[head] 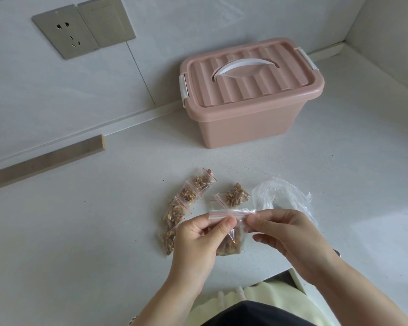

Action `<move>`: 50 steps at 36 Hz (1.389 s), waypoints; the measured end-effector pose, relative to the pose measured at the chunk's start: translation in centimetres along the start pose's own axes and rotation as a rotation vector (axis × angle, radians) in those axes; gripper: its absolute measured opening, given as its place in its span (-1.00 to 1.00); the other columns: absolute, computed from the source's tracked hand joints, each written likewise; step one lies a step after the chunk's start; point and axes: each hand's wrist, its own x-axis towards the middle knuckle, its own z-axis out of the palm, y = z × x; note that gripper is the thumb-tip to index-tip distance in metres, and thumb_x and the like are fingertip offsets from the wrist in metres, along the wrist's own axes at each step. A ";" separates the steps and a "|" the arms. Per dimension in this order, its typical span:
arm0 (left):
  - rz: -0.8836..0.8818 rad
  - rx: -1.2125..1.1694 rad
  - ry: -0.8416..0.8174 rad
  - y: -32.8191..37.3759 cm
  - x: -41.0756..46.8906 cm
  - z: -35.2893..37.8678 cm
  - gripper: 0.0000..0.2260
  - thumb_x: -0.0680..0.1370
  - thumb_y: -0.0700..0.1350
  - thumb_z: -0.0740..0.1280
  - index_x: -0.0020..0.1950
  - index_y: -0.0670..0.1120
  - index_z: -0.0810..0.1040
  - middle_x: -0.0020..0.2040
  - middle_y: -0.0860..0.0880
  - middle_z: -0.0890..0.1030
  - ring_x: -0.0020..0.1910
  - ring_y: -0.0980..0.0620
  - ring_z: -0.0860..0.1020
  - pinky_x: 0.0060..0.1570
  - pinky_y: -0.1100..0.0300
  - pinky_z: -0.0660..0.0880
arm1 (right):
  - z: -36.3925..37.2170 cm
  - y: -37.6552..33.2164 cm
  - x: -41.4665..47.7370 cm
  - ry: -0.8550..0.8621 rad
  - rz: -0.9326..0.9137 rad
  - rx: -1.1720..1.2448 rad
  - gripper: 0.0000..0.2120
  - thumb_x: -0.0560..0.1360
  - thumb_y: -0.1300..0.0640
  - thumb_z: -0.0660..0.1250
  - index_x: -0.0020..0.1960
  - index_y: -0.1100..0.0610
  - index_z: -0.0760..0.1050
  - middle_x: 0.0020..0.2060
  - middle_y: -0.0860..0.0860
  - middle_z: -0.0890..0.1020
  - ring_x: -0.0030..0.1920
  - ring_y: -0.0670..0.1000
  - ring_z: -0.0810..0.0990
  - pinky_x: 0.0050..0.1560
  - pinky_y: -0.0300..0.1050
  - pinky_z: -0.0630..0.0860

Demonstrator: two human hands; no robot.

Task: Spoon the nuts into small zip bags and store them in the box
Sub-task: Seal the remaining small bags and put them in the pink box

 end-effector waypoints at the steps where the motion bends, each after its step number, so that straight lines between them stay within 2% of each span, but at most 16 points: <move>1: -0.006 -0.004 0.001 0.0 0.0 0.0 -0.91 0.26 -0.16 0.41 -0.29 -0.04 0.68 -0.36 0.02 0.68 -0.38 0.23 0.58 -0.37 0.44 0.44 | 0.0 0.0 0.0 0.004 0.002 0.012 -0.88 0.17 0.11 0.43 -0.35 0.15 0.66 -0.25 0.11 0.70 -0.20 -0.01 0.66 -0.14 -0.18 0.50; 4: -0.028 -0.011 -0.004 -0.1 0.1 0.0 -0.92 0.30 -0.22 0.42 -0.29 -0.06 0.69 -0.33 -0.02 0.68 -0.35 0.20 0.59 -0.36 0.42 0.47 | 0.1 0.1 0.1 0.022 0.008 0.045 -0.94 0.18 0.17 0.43 -0.38 0.15 0.66 -0.30 0.08 0.69 -0.26 -0.06 0.65 -0.18 -0.21 0.50; 9: -0.031 0.026 -0.025 -0.2 0.0 0.0 -0.77 0.26 -0.10 0.41 -0.16 -0.18 0.69 -0.23 -0.15 0.69 -0.29 0.10 0.60 -0.33 0.38 0.49 | 0.1 0.4 0.0 0.064 -0.009 0.065 -0.96 0.14 0.20 0.43 -0.41 0.16 0.65 -0.37 0.07 0.66 -0.31 -0.05 0.60 -0.15 -0.18 0.51; 11: -0.031 0.045 -0.025 -0.2 -0.1 0.0 -0.84 0.31 -0.13 0.43 -0.19 -0.17 0.70 -0.26 -0.17 0.68 -0.35 0.10 0.57 -0.38 0.37 0.48 | 0.1 0.5 0.1 0.093 -0.043 0.053 -0.98 0.17 0.23 0.44 -0.42 0.17 0.65 -0.38 0.07 0.65 -0.32 -0.05 0.57 -0.12 -0.17 0.51; 13: -0.033 0.052 -0.053 0.0 -0.1 0.1 -0.94 0.39 -0.25 0.41 -0.23 -0.18 0.70 -0.34 -0.17 0.64 -0.44 0.12 0.53 -0.45 0.37 0.44 | 0.2 0.6 0.1 0.121 -0.092 0.014 -0.92 0.25 0.32 0.44 -0.39 0.19 0.64 -0.38 0.09 0.66 -0.35 -0.10 0.56 -0.14 -0.23 0.51; 15: -0.036 0.045 -0.090 0.2 -0.1 0.1 -0.81 0.42 -0.34 0.38 -0.30 -0.12 0.70 -0.38 -0.12 0.64 -0.44 0.11 0.54 -0.44 0.40 0.46 | 0.3 0.6 0.0 0.139 -0.136 -0.025 -0.91 0.32 0.36 0.42 -0.34 0.23 0.64 -0.37 0.09 0.68 -0.37 -0.13 0.59 -0.24 -0.35 0.49; 17: -0.048 0.037 -0.115 0.6 -0.2 0.2 -0.69 0.43 -0.38 0.36 -0.39 -0.04 0.68 -0.41 -0.04 0.64 -0.44 0.15 0.56 -0.43 0.42 0.47 | 0.3 0.7 -0.1 0.141 -0.159 -0.049 -0.92 0.34 0.37 0.41 -0.30 0.26 0.64 -0.34 0.09 0.69 -0.32 -0.10 0.64 -0.25 -0.39 0.49; 20: -0.066 0.029 -0.121 0.9 -0.2 0.4 -0.67 0.43 -0.41 0.35 -0.42 -0.05 0.66 -0.44 -0.01 0.64 -0.46 0.18 0.58 -0.45 0.43 0.47 | 0.3 0.8 -0.1 0.152 -0.175 -0.080 -0.95 0.35 0.35 0.42 -0.27 0.26 0.64 -0.30 0.12 0.70 -0.20 0.03 0.68 -0.11 -0.24 0.55; 22: -0.077 0.020 -0.108 1.0 -0.2 0.6 -0.72 0.43 -0.42 0.34 -0.35 -0.09 0.64 -0.44 -0.01 0.64 -0.47 0.18 0.59 -0.45 0.43 0.46 | 0.4 0.8 -0.2 0.163 -0.187 -0.093 -0.95 0.35 0.35 0.42 -0.27 0.26 0.64 -0.29 0.13 0.70 -0.16 0.11 0.67 -0.03 -0.12 0.54; 27: -0.089 -0.006 -0.099 0.9 -0.1 0.7 -0.82 0.43 -0.43 0.34 -0.28 -0.19 0.59 -0.46 0.00 0.63 -0.47 0.18 0.59 -0.46 0.44 0.46 | 0.6 0.8 -0.4 0.183 -0.215 -0.139 -0.94 0.35 0.33 0.43 -0.28 0.23 0.64 -0.31 0.13 0.69 -0.15 0.23 0.63 -0.08 -0.06 0.53; 30: -0.089 0.001 -0.095 0.6 -0.1 0.4 -0.87 0.43 -0.44 0.33 -0.24 -0.25 0.59 -0.46 -0.02 0.63 -0.49 0.18 0.58 -0.47 0.43 0.45 | 0.7 0.6 -0.4 0.156 -0.218 -0.193 -0.95 0.35 0.26 0.45 -0.29 0.18 0.64 -0.32 0.07 0.70 -0.20 0.11 0.67 -0.16 -0.23 0.54; 33: -0.069 0.041 -0.121 0.0 0.2 0.1 -0.91 0.44 -0.38 0.35 -0.10 -0.33 0.62 -0.30 -0.13 0.68 -0.39 0.09 0.63 -0.38 0.36 0.51 | 0.6 0.5 -0.4 0.127 -0.226 -0.267 -0.97 0.35 0.20 0.47 -0.26 0.14 0.65 -0.32 0.02 0.70 -0.24 -0.01 0.67 -0.21 -0.33 0.54; 37: -0.058 0.073 -0.154 0.0 0.4 -0.2 -0.89 0.39 -0.28 0.40 -0.12 -0.20 0.67 -0.18 -0.14 0.70 -0.21 0.00 0.67 -0.26 0.33 0.54 | 0.4 0.6 -0.2 0.099 -0.270 -0.296 -0.97 0.38 0.27 0.43 -0.24 0.19 0.64 -0.32 0.04 0.69 -0.27 -0.03 0.66 -0.24 -0.35 0.52; 43: -0.083 0.084 -0.083 0.5 0.6 -1.0 -0.79 0.39 -0.33 0.41 -0.33 -0.03 0.66 -0.35 0.02 0.68 -0.32 0.23 0.62 -0.29 0.48 0.46 | -0.1 1.1 0.0 0.119 -0.305 -0.256 -0.90 0.40 0.35 0.39 -0.27 0.23 0.60 -0.42 0.04 0.64 -0.38 -0.07 0.59 -0.31 -0.35 0.45; 47: -0.102 0.119 -0.070 0.5 0.7 -1.4 -0.82 0.39 -0.34 0.41 -0.28 -0.05 0.65 -0.36 0.05 0.67 -0.33 0.26 0.61 -0.29 0.51 0.43 | -0.3 1.3 0.1 0.142 -0.326 -0.242 -0.91 0.41 0.37 0.37 -0.26 0.27 0.59 -0.44 0.06 0.63 -0.41 -0.10 0.57 -0.32 -0.37 0.43; 50: -0.101 0.135 -0.071 0.5 0.9 -1.5 -0.81 0.41 -0.36 0.39 -0.28 -0.07 0.63 -0.40 0.07 0.66 -0.37 0.29 0.59 -0.32 0.52 0.41 | -0.5 1.5 0.2 0.164 -0.326 -0.232 -0.91 0.41 0.34 0.38 -0.27 0.25 0.59 -0.42 0.11 0.63 -0.37 0.01 0.55 -0.26 -0.18 0.42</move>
